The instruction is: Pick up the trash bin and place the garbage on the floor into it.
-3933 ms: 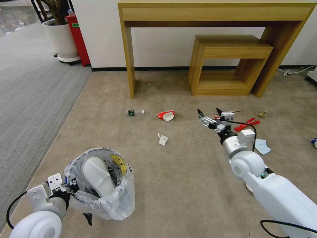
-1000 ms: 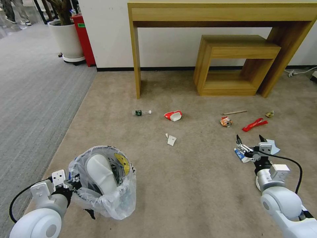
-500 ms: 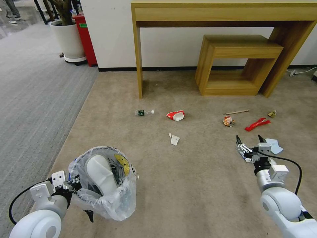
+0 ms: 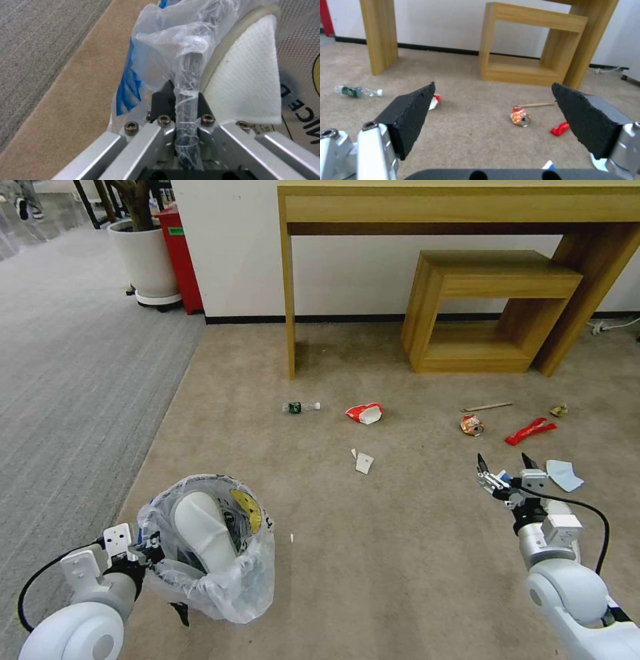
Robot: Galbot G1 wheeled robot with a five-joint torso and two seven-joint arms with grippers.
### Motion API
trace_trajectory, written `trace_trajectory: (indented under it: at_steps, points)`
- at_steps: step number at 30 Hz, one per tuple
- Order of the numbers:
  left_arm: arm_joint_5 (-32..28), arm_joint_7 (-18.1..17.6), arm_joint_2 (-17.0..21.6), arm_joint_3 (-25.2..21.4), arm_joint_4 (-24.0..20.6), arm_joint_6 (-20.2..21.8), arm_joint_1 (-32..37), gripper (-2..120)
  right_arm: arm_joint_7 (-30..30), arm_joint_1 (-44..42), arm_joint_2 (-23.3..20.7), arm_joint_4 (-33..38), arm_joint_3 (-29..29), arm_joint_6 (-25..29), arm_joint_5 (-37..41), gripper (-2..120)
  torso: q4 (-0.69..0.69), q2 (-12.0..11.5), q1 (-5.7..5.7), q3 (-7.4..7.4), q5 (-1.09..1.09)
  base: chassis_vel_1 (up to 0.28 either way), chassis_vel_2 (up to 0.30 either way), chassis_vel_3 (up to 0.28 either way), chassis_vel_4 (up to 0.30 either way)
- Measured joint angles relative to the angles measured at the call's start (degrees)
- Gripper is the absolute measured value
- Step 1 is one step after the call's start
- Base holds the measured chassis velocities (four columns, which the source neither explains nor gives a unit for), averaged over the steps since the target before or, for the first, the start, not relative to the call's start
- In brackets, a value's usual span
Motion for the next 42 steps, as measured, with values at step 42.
trace_trajectory:
  at_steps: [42]
  points:
    - [-0.24,0.02,0.05,0.20,0.84,-0.77,-0.59,1,-0.88,1.43,0.76,-1.06,-1.32,0.40,-2.22,92,0.00,0.00,0.01,0.01,0.00,-0.074,0.083,0.075,-0.084]
